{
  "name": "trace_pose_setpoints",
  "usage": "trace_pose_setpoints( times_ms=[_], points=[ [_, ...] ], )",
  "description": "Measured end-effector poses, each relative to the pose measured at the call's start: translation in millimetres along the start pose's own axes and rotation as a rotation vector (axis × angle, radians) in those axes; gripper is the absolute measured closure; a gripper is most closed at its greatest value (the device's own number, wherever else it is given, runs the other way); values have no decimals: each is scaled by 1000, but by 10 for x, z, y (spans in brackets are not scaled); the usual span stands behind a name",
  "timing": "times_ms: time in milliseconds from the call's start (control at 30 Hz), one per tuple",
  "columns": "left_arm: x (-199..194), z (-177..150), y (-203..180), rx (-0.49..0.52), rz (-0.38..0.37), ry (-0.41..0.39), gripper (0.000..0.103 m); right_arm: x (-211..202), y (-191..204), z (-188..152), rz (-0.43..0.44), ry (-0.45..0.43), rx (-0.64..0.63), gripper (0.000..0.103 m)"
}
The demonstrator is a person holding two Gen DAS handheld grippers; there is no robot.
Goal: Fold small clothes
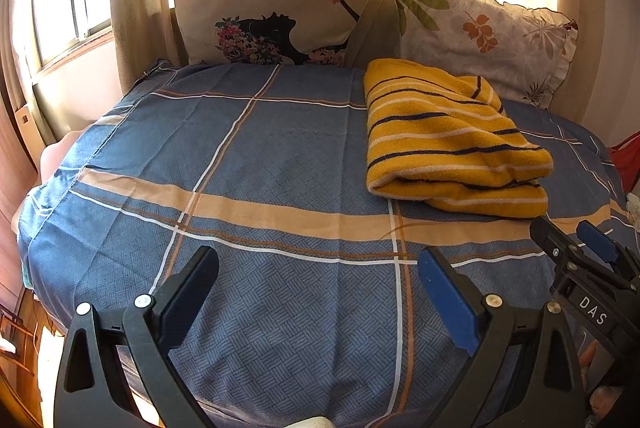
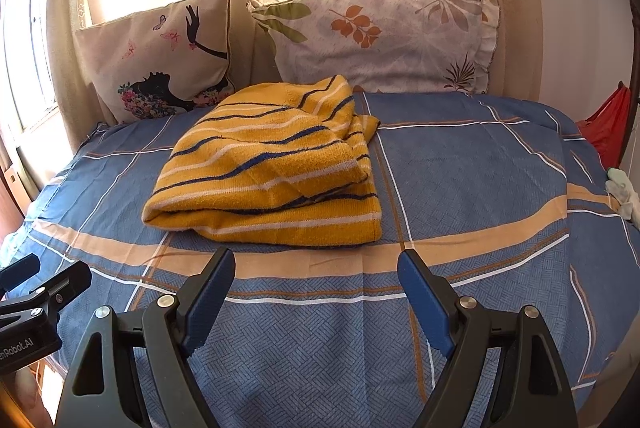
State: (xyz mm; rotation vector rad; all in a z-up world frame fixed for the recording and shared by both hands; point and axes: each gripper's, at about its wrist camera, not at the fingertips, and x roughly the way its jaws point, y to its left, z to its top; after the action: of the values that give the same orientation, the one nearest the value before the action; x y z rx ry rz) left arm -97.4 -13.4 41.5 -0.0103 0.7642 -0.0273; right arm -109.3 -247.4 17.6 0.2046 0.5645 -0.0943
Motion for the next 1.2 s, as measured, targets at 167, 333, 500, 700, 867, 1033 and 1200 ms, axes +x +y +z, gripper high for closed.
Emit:
trace_pose_setpoints(
  times_ms=[167,333,500,700,867,1033,1200],
  points=[
    [17,-11,4,-4,1,6,4,5,6,-13,-1,3,-4,15],
    [26,-14,17,-7,-1,8,4,10,11,-19,-3,7,-2,15],
    [55,-23,38,-21,-10,15,4,14,12,-28,-3,9,-3,15],
    [66,-38,29,-13,-10,20,4,27,23,-30,-3,11,-12,15],
    [88,-48,22,-7,-13,28,4,20,38,-37,-5,10,-20,15],
    [99,-57,13,-10,-13,34,4,20,34,-36,-5,12,-20,15],
    [106,-62,14,-7,-15,37,4,18,35,-36,-5,12,-20,15]
  ],
)
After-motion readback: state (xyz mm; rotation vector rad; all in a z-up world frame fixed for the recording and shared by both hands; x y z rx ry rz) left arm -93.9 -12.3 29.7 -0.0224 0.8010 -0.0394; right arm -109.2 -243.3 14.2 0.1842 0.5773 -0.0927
